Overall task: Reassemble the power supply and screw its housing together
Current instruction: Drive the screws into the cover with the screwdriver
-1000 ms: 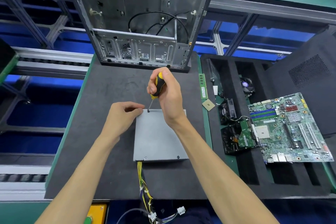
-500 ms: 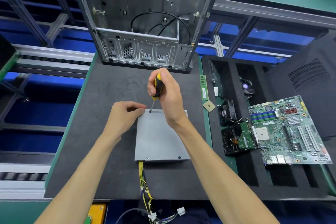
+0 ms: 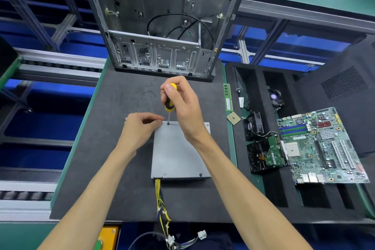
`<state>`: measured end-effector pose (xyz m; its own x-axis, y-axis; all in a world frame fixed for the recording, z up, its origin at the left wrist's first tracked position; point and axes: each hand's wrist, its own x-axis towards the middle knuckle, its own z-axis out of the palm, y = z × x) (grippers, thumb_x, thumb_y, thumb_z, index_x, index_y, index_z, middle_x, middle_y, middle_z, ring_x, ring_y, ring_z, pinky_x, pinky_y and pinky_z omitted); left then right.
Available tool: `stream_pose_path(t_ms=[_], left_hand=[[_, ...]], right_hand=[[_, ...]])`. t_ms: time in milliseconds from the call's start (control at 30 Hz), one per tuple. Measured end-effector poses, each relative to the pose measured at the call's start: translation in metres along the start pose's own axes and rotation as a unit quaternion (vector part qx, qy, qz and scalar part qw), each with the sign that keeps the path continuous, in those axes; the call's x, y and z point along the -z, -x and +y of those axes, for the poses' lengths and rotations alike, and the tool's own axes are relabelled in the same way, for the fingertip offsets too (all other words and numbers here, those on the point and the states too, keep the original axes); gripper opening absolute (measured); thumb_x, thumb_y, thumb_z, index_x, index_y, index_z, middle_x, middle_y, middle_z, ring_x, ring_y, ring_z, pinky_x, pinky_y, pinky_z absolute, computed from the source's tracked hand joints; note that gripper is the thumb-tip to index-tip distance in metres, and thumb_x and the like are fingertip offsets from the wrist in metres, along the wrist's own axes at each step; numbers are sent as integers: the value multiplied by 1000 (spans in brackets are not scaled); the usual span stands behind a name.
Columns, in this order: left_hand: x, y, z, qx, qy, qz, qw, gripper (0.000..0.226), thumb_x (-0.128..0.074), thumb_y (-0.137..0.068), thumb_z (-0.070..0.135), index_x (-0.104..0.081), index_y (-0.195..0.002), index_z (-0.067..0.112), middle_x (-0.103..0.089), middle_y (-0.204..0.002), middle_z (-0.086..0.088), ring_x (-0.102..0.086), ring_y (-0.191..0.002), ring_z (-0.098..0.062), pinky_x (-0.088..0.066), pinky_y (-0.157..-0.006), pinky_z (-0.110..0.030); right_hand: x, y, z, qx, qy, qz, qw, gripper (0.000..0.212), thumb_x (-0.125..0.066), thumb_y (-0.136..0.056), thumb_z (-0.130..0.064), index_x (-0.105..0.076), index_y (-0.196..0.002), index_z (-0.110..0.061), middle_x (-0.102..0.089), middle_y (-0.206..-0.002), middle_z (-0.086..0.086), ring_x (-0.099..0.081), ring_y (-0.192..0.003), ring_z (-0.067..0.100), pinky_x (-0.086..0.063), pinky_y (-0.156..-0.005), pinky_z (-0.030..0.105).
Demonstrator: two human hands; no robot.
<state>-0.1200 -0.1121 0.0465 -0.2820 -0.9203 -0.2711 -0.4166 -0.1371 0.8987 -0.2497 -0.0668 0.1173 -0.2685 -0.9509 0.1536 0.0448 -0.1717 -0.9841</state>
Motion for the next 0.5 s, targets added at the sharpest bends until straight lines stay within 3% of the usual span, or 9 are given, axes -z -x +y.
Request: stream_pose_path(t_ms=[333,500], left_hand=[[1,-1,0,1,4,-3,1000,15,-71,-92,13,-81,-94,23,-74,-85,18,-66,-84,3,-45,-69,-14],[1,0,0,4,8,-4,1000,15,-70,-92,14,-81,-93,25,-74,-87,17,-66,-89,-2,-45,-68,-16]], right_hand=[[3,-3,-2,12,-19,28,999,15,-48,-100,-24,-59,-92,-17,-55,-73,0,-48,-71,16,-39,-59,25],[3,-4,-2,19,-28,25,999,17,-48,-100,-27,-59,-93,-15,-55,-74,0,-49,-71,16,-40,-60,25]])
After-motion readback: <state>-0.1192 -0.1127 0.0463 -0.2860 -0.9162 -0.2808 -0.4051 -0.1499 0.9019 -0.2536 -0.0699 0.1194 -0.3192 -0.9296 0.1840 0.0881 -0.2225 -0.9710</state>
